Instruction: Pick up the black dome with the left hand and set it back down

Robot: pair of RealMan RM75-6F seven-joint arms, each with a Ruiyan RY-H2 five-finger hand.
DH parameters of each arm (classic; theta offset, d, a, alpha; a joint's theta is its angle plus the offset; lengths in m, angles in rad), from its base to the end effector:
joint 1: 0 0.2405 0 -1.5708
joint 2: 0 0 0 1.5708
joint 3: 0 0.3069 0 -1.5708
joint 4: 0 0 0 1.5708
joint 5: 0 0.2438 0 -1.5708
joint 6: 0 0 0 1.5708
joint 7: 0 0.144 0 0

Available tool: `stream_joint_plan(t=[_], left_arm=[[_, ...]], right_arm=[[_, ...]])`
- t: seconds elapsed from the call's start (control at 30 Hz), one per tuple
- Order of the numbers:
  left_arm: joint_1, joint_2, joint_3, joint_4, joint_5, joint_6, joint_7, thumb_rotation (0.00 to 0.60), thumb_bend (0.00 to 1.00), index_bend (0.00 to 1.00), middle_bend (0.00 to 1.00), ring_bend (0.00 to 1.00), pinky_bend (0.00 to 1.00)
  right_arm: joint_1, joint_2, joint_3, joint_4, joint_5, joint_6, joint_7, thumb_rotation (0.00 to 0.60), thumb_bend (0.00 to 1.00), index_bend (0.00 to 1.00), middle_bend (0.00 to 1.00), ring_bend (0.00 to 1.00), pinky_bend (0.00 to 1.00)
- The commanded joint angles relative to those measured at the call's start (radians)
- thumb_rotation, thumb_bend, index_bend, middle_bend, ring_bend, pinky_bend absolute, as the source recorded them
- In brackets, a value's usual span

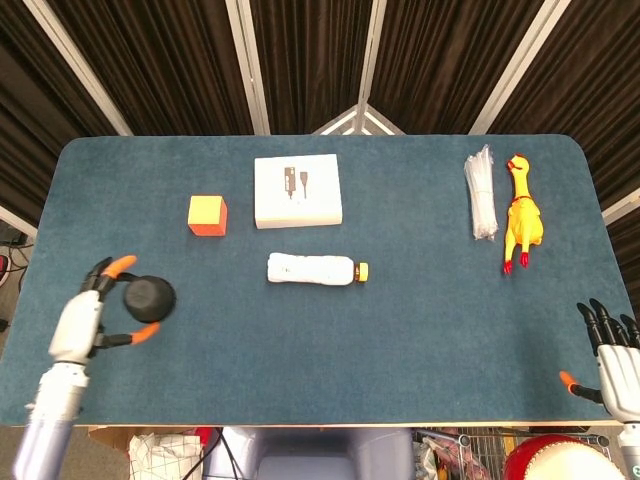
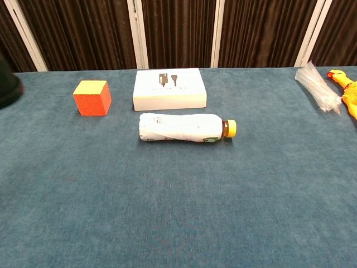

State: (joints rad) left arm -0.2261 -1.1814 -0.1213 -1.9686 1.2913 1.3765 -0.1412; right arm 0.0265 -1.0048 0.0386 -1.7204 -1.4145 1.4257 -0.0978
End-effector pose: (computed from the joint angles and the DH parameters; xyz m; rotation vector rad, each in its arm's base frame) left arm -0.2682 0.2330 0.1021 -1.1774 -1.4102 -1.2895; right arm -0.3792 -0.1610 0.1768 1.3560 -0.9485 0.7026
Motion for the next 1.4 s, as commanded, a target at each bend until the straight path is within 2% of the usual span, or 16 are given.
stream_joint_plan(t=[0.03,0.1,0.23,0.43,0.53,0.6,0.73,0.8,0.83,0.93,1.0,1.1,1.23,1.27,1.33,1.4], left_arm=[[0.004,0.024,0.032,0.077,0.052,-0.085,-0.139,0.6,0.42,0.15,0.43,0.0,0.0],[-0.079,-0.112,0.035,0.054,0.058,-0.183,-0.008,0.6,0.42,0.16,0.42,0.0,0.0],[-0.078,-0.159,0.026,-0.015,0.056,-0.134,0.104,0.6,0.42,0.16,0.42,0.0,0.0],[0.003,0.002,0.04,-0.097,0.12,-0.007,0.058,0.6,0.42,0.16,0.43,0.0,0.0],[0.056,0.136,0.043,-0.094,0.146,0.05,-0.09,0.6,0.42,0.16,0.43,0.0,0.0],[0.059,0.177,0.063,-0.067,0.153,0.016,-0.153,0.6,0.42,0.16,0.43,0.0,0.0],[0.001,0.087,0.075,-0.037,0.142,-0.099,-0.141,0.6,0.42,0.16,0.42,0.0,0.0],[-0.05,-0.022,0.057,-0.023,0.101,-0.169,-0.098,0.6,0.42,0.16,0.41,0.0,0.0],[-0.095,-0.116,0.034,-0.012,0.063,-0.216,-0.056,0.6,0.42,0.16,0.41,0.0,0.0],[-0.158,-0.267,-0.017,0.009,-0.043,-0.245,0.077,0.6,0.42,0.16,0.4,0.0,0.0],[-0.168,-0.285,-0.023,-0.017,-0.067,-0.231,0.145,0.6,0.42,0.16,0.4,0.0,0.0],[-0.131,-0.226,-0.012,-0.096,-0.027,-0.133,0.237,0.6,0.42,0.15,0.41,0.0,0.0],[-0.057,-0.073,0.005,-0.189,0.037,-0.033,0.214,0.6,0.42,0.17,0.42,0.0,0.0],[-0.009,0.015,0.002,-0.201,0.059,0.037,0.19,0.6,0.42,0.17,0.42,0.0,0.0],[0.067,0.189,0.04,-0.217,0.122,0.088,0.063,0.6,0.42,0.18,0.42,0.0,0.0],[0.089,0.257,0.053,-0.197,0.15,0.096,-0.03,0.6,0.42,0.18,0.42,0.0,0.0]], right_arm=[[0.002,-0.002,0.001,0.001,0.004,-0.003,-0.005,0.6,0.21,0.0,0.0,0.17,0.08],[0.001,0.002,0.011,0.009,0.017,0.002,0.006,0.6,0.21,0.0,0.0,0.17,0.08],[0.002,0.005,0.012,0.018,0.021,-0.003,0.017,0.6,0.21,0.0,0.0,0.17,0.08],[-0.005,0.003,0.003,0.014,0.002,0.01,0.019,0.6,0.21,0.0,0.0,0.17,0.08],[-0.005,0.003,0.0,0.005,-0.01,0.013,0.015,0.6,0.21,0.0,0.0,0.17,0.08],[-0.002,0.001,-0.002,-0.005,-0.018,0.012,0.004,0.6,0.21,0.0,0.0,0.17,0.08],[0.001,0.0,-0.001,-0.009,-0.014,0.009,-0.006,0.6,0.21,0.0,0.0,0.17,0.08],[0.005,-0.003,0.002,-0.002,-0.008,0.002,-0.008,0.6,0.21,0.0,0.0,0.17,0.08],[0.006,-0.005,0.004,0.006,0.002,-0.003,-0.005,0.6,0.21,0.0,0.0,0.17,0.08],[0.011,-0.01,0.009,0.022,0.017,-0.015,-0.001,0.6,0.21,0.0,0.0,0.17,0.08],[0.014,-0.013,0.011,0.026,0.02,-0.019,-0.001,0.6,0.21,0.0,0.0,0.17,0.08],[0.016,-0.017,0.007,0.026,0.014,-0.024,-0.002,0.6,0.21,0.0,0.0,0.17,0.08],[0.017,-0.021,0.0,0.021,0.005,-0.027,-0.009,0.6,0.21,0.0,0.0,0.17,0.08],[0.018,-0.022,-0.003,0.017,-0.001,-0.028,-0.011,0.6,0.21,0.0,0.0,0.17,0.08],[0.019,-0.021,-0.004,0.009,-0.005,-0.028,-0.015,0.6,0.21,0.0,0.0,0.17,0.08],[0.018,-0.018,-0.004,0.004,-0.006,-0.024,-0.013,0.6,0.21,0.0,0.0,0.17,0.08]])
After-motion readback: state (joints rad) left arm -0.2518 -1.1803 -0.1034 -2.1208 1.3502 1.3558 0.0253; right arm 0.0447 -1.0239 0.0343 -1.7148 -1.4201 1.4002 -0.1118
